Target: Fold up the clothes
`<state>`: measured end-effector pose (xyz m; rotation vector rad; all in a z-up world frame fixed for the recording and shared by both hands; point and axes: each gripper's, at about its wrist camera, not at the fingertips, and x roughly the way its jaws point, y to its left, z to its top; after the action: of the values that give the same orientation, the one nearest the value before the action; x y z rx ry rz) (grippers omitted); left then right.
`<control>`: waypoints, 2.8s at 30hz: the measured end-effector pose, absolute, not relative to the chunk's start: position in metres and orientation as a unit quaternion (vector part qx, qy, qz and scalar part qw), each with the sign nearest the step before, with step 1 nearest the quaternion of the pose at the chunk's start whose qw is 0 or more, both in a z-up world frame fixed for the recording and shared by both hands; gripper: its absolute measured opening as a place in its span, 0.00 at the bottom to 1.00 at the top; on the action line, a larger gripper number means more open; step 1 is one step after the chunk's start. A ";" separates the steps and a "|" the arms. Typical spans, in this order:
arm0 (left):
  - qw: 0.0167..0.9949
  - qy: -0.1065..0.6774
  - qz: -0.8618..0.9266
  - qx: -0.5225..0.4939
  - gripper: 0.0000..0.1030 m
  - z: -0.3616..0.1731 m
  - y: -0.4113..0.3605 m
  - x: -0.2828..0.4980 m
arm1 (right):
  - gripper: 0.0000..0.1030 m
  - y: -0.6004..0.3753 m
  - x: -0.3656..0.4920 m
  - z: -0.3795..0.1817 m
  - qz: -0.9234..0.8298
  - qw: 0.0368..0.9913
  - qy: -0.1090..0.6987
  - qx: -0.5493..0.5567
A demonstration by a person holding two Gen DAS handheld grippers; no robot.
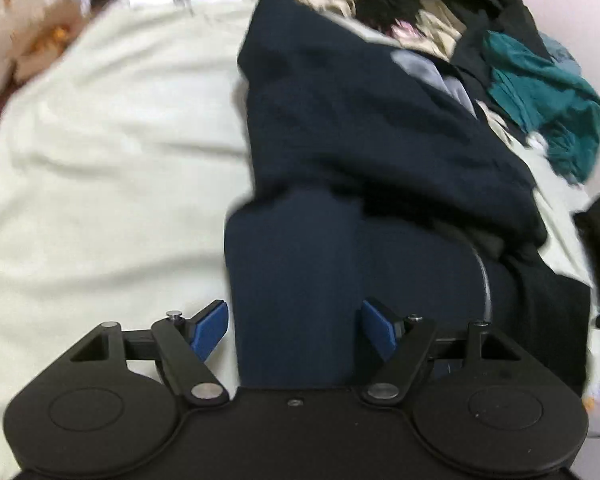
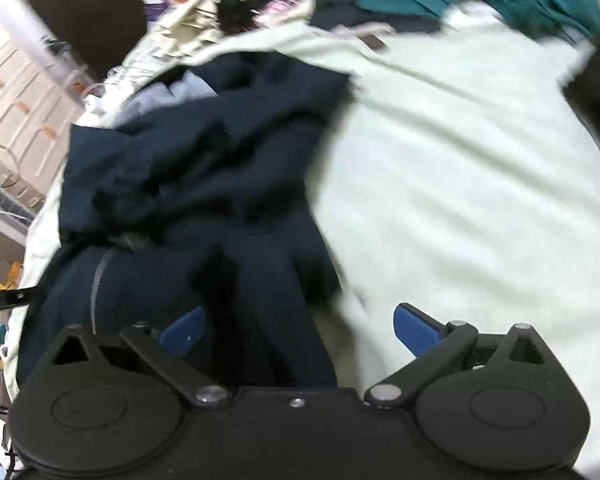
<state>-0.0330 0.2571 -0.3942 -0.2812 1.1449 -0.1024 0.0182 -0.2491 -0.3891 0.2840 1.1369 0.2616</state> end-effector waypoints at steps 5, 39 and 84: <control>0.808 0.555 -0.088 -0.179 0.75 -0.398 0.260 -0.077 | 0.97 -0.251 -0.024 -0.403 0.124 0.795 0.556 0.209; 0.770 0.560 -0.178 -0.248 0.13 -0.348 0.268 -0.048 | 0.07 -0.246 -0.035 -0.355 0.201 0.773 0.535 0.274; 0.842 0.413 -0.098 -0.333 0.10 -0.348 0.271 0.121 | 0.06 -0.236 0.189 -0.347 0.174 0.848 0.412 0.284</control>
<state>0.1214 0.2709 -0.3475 -0.7039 0.8721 -0.2075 0.1887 -0.2357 -0.3474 0.5977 0.8686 0.3666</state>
